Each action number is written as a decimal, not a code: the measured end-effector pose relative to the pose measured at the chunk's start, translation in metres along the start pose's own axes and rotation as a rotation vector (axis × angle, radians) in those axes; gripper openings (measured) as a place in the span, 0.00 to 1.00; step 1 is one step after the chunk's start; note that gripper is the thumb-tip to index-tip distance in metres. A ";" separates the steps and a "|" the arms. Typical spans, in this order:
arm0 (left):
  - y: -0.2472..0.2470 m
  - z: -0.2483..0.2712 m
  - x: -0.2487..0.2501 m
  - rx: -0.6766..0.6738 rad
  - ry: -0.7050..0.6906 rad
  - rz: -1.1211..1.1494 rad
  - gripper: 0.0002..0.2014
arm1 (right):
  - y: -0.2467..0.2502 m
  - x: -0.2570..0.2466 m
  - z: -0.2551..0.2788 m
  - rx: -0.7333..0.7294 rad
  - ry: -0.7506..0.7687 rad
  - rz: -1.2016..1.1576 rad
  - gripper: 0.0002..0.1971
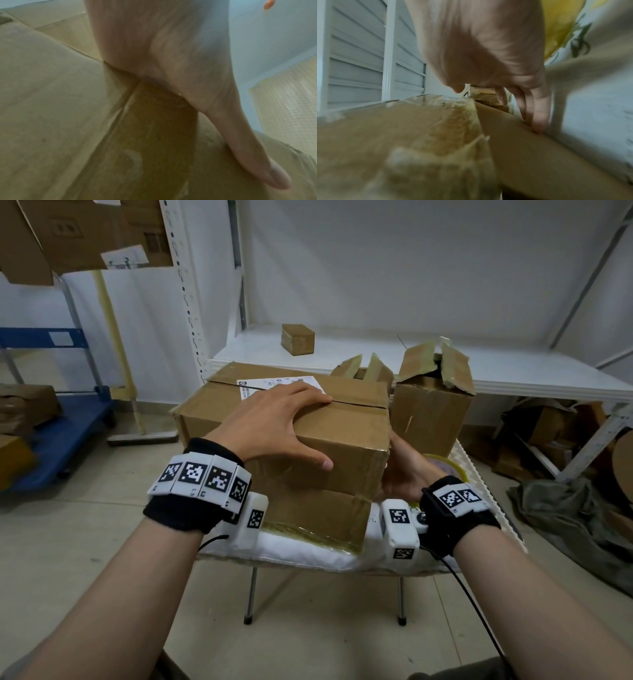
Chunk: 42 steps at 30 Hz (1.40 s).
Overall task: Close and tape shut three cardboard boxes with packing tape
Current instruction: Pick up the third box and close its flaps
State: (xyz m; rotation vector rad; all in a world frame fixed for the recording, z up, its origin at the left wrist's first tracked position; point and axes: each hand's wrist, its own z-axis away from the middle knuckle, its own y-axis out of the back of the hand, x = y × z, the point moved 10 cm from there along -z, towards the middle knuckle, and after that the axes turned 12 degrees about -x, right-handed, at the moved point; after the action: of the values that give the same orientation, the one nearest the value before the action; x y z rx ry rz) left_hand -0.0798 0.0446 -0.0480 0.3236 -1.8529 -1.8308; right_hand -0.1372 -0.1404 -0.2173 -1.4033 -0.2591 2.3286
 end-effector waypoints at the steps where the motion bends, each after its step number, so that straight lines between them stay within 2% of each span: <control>1: 0.001 0.001 -0.001 0.011 0.000 0.012 0.55 | -0.001 0.000 -0.001 -0.004 0.009 -0.023 0.43; 7: 0.005 0.006 -0.005 0.058 0.016 0.107 0.49 | -0.001 0.004 0.006 0.102 0.017 -0.003 0.42; 9: 0.007 0.007 -0.009 0.077 0.019 0.141 0.47 | -0.003 0.000 0.008 0.099 0.032 0.042 0.38; 12: 0.012 0.011 -0.016 0.104 0.025 0.192 0.48 | -0.008 0.001 0.008 0.044 0.036 0.005 0.33; 17: 0.031 0.023 -0.016 0.176 -0.010 0.282 0.48 | -0.043 -0.008 0.011 -0.149 0.103 -0.092 0.40; 20: 0.040 0.026 -0.014 0.197 -0.019 0.300 0.50 | -0.060 -0.026 0.019 -0.232 0.242 -0.203 0.34; 23: 0.052 0.031 -0.006 0.247 -0.067 0.309 0.50 | -0.074 -0.042 0.028 -0.309 0.351 -0.286 0.36; 28: 0.071 0.041 0.016 0.334 -0.181 0.290 0.49 | -0.092 -0.078 0.066 -0.337 0.583 -0.324 0.37; 31: 0.077 0.046 0.022 0.350 -0.220 0.281 0.48 | -0.100 -0.089 0.080 -0.351 0.673 -0.368 0.37; 34: 0.078 0.049 0.023 0.354 -0.258 0.283 0.49 | -0.115 -0.095 0.089 -0.434 0.704 -0.384 0.38; 37: 0.079 0.051 0.016 0.362 -0.251 0.314 0.48 | -0.124 -0.098 0.087 -0.473 0.687 -0.363 0.33; 42: 0.085 0.061 0.000 0.426 -0.228 0.440 0.47 | -0.135 -0.107 0.089 -0.577 0.696 -0.344 0.46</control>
State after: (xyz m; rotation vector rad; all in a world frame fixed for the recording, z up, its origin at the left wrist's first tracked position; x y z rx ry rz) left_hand -0.0956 0.1023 0.0378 -0.1510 -2.2495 -1.2136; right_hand -0.1380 -0.0607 -0.0405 -2.1296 -0.9138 1.4214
